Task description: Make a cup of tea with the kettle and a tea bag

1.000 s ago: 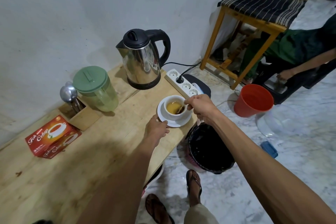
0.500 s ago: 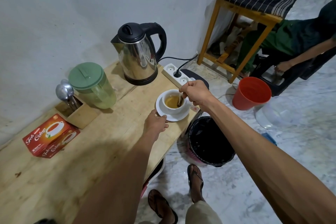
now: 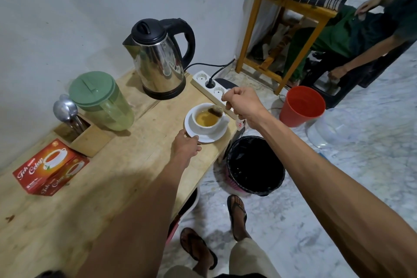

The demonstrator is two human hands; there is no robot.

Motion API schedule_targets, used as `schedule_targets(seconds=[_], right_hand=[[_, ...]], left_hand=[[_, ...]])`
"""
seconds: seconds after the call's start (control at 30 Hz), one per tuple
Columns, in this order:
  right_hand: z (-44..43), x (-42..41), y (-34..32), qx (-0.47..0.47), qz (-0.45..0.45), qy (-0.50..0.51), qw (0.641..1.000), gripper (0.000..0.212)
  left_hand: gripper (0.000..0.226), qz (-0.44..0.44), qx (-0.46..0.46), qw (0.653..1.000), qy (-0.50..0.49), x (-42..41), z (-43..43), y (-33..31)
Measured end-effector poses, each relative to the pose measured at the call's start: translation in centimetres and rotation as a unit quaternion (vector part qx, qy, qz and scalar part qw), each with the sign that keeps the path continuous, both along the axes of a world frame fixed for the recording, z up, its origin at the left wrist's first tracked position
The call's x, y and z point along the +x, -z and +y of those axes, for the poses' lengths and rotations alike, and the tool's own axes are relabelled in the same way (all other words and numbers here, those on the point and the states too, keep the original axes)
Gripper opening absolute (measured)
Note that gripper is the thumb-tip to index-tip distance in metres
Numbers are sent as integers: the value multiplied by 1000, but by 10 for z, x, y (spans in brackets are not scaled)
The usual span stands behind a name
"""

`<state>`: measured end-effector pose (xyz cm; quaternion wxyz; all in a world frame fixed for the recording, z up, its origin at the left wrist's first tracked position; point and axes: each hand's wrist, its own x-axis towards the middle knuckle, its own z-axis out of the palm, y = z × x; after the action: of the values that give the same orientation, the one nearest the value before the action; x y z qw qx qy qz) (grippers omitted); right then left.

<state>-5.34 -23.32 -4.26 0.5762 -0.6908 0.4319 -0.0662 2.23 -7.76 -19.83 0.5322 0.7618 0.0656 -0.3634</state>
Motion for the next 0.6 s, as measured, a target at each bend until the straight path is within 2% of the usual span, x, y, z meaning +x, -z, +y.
schedule_targets(seconds=[0.33,0.5,0.6], right_hand=[[-40,-61,2,-29,1,35,999,21],[-55,-92,32,-12,57,38,998,18],[-67,-103,73,-18,127,27,991,13]], left_hand=[[47,-20,20,999,-22,-8,-3,-2],[38,-42,26,998,-43,-15,-6,-6],[29,-59,33,996,-56,-18,-9,-8]])
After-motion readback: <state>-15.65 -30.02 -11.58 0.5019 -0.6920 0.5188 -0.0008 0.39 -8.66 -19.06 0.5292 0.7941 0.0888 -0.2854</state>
